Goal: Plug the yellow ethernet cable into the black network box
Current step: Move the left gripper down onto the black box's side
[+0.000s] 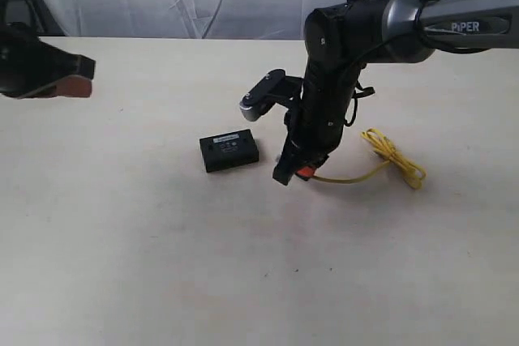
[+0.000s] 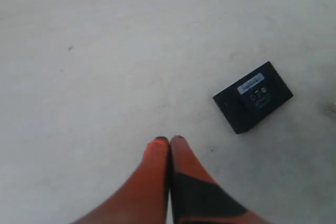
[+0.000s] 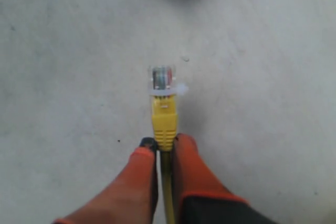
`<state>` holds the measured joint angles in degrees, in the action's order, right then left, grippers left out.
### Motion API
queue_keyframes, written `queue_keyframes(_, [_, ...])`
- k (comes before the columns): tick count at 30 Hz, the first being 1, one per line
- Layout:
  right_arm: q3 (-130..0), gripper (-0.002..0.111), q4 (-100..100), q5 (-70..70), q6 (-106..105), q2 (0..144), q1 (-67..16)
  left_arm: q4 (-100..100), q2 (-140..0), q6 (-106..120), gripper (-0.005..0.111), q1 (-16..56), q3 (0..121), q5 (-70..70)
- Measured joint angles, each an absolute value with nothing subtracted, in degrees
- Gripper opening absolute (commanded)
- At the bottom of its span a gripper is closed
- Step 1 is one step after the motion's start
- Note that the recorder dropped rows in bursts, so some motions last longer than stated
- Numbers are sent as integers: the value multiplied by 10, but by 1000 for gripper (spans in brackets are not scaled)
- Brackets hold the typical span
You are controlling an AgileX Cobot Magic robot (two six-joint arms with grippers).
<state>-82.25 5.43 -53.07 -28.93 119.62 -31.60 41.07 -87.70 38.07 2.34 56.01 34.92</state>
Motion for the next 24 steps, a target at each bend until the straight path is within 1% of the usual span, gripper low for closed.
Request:
queue_keyframes(6, [-822, -1, 54, -551, -273, 1196, -316, 432, -998, 409, 0, 70, 652, 380])
queue_keyframes(12, [-822, -1, 101, -569, -254, 1196, -316, 444, -1116, 418, 0, 81, 748, 401])
queue_keyframes(17, [-822, -1, 138, -569, -224, 1196, -316, 468, -1170, 430, 0, 87, 798, 425])
queue_keyframes(24, [-824, -1, 141, -577, -160, 1196, -316, 489, -1216, 451, 0, 114, 846, 440])
